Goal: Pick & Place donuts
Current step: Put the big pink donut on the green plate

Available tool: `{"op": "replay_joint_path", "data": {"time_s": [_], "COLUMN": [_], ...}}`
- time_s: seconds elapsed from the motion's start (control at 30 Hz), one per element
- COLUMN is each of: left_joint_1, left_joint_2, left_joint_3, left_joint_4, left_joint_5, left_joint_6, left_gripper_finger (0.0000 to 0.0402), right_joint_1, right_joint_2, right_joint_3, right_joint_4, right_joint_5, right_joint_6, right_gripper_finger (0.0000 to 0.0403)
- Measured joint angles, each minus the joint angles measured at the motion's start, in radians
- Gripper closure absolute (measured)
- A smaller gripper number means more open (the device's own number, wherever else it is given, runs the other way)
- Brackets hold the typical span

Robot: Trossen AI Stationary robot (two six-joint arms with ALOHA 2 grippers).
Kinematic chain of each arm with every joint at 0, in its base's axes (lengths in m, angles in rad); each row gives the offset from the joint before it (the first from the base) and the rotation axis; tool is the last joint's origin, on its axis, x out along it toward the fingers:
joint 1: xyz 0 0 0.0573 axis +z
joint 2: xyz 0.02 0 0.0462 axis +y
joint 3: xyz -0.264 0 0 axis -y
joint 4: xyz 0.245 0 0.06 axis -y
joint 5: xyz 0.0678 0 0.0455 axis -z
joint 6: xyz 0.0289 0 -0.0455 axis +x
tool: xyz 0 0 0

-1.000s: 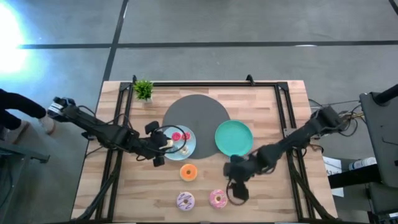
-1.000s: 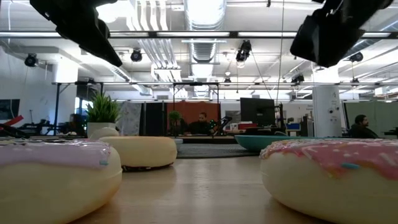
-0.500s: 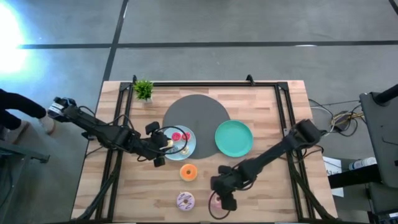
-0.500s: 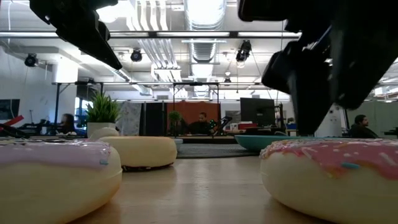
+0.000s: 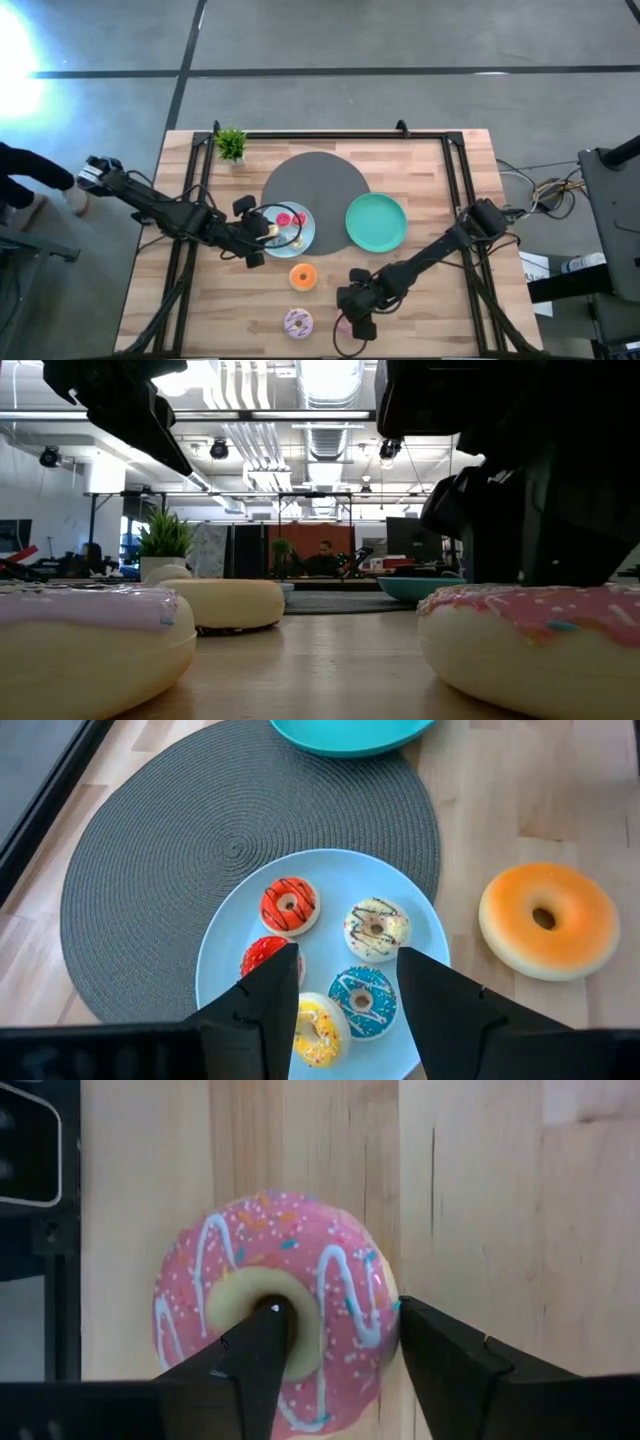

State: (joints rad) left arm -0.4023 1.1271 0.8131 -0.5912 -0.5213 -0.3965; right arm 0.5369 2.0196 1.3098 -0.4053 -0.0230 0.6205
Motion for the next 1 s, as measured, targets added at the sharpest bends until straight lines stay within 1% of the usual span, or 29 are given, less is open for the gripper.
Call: {"op": "replay_joint_path", "data": {"time_s": [0.1,0.23,0.3,0.33,0.37,0.43,0.53,0.6,0.67,0.73,0.83,0.9,1.0], "left_joint_1": [0.000,0.000,0.000,0.000,0.000,0.000,0.001,0.001,0.001,0.001,0.001,0.000,0.000], "left_joint_2": [0.000,0.000,0.000,0.000,0.000,0.000,0.000,0.000,0.000,0.000,0.000,0.000,0.000], "left_joint_3": [0.000,0.000,0.000,0.000,0.000,0.000,-0.002,-0.002,-0.003,-0.009,-0.018,-0.019,-0.021], "left_joint_4": [-0.004,-0.006,-0.009,-0.010,-0.010,-0.011,-0.007,-0.003,-0.003,0.002,0.000,-0.002,-0.002], "left_joint_5": [0.000,0.000,0.000,0.000,0.000,-0.015,-0.042,-0.054,-0.057,-0.062,-0.065,-0.065,-0.066], "left_joint_6": [0.000,0.000,0.000,0.000,0.000,0.000,0.000,-0.001,-0.008,-0.024,-0.053,-0.070,-0.077], "left_gripper_finger": [0.0257,0.0257,0.0257,0.0257,0.0257,0.0257,0.0257,0.0257,0.0257,0.0257,0.0257,0.0257,0.0257], "right_joint_1": [0.001,0.000,-0.005,-0.012,-0.020,-0.043,-0.104,-0.174,-0.263,-0.357,-0.473,-0.531,-0.611], "right_joint_2": [0.000,-0.021,-0.050,-0.072,-0.099,-0.165,-0.290,-0.376,-0.453,-0.516,-0.593,-0.614,-0.609], "right_joint_3": [0.000,0.000,0.000,0.000,0.000,-0.004,-0.032,-0.094,-0.190,-0.291,-0.417,-0.472,-0.519], "right_joint_4": [-0.003,-0.024,-0.083,-0.122,-0.176,-0.296,-0.411,-0.429,-0.426,-0.404,-0.298,-0.219,-0.156], "right_joint_5": [0.016,0.051,0.080,0.090,0.110,0.177,0.281,0.289,0.258,0.255,0.254,0.248,0.235], "right_joint_6": [-0.003,0.013,0.016,0.016,0.019,0.030,0.051,0.103,0.167,0.220,0.241,0.244,0.240], "right_gripper_finger": [0.0256,0.0325,0.0363,0.0377,0.0383,0.0384,0.0384,0.0384,0.0384,0.0384,0.0383,0.0380,0.0374]}}
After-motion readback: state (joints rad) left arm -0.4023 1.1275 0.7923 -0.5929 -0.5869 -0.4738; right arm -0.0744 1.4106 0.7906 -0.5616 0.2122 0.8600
